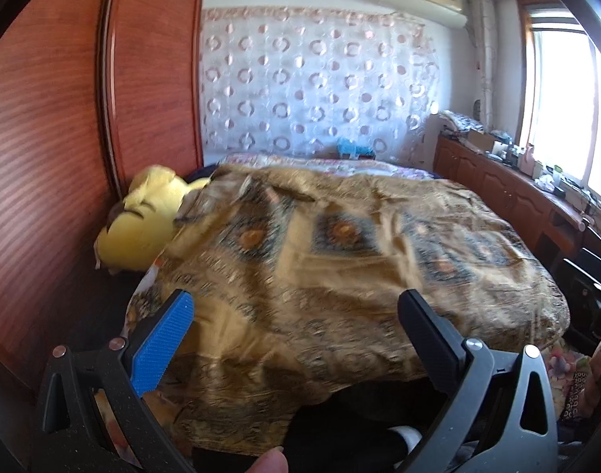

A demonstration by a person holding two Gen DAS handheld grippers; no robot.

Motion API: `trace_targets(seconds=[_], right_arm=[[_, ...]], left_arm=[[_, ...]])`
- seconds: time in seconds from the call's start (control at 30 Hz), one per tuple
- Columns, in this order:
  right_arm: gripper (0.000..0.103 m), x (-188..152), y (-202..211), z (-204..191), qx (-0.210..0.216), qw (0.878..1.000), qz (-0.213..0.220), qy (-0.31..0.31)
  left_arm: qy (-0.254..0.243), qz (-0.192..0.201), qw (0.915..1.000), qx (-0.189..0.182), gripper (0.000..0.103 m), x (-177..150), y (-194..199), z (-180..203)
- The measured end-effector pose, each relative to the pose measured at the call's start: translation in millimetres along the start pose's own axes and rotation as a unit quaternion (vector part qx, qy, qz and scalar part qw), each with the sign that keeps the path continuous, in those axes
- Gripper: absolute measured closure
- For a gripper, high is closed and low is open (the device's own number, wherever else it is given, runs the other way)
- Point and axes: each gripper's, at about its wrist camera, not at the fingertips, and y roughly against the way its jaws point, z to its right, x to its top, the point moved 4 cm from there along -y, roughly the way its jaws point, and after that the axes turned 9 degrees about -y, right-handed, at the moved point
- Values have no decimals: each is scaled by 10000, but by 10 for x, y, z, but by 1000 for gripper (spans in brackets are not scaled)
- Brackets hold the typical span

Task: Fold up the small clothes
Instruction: 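Grasp the gold cloth edge with the left gripper and lift it up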

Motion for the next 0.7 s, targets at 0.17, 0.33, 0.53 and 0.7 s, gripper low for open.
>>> trace_targets(seconds=[0.17,0.33,0.53,0.7], right_arm=[[0,-14,-219,-16,223,9994,-205,169],[0,-3,-428,-54,448,9979,-395,232],[0,-9,-551,-71,635,9964,-526,214],[0,-30,-647,-136,735,9943,-678,362]], left_arm=[[183,-330,9990,238,0,-271,-223,-462],[337,-464,9974,427,0,-530,-369,-808],[782,-815,9929,366,3,-878,-531,-1078],[1144,-924,9886,331,11,-1108,-597,-1274]])
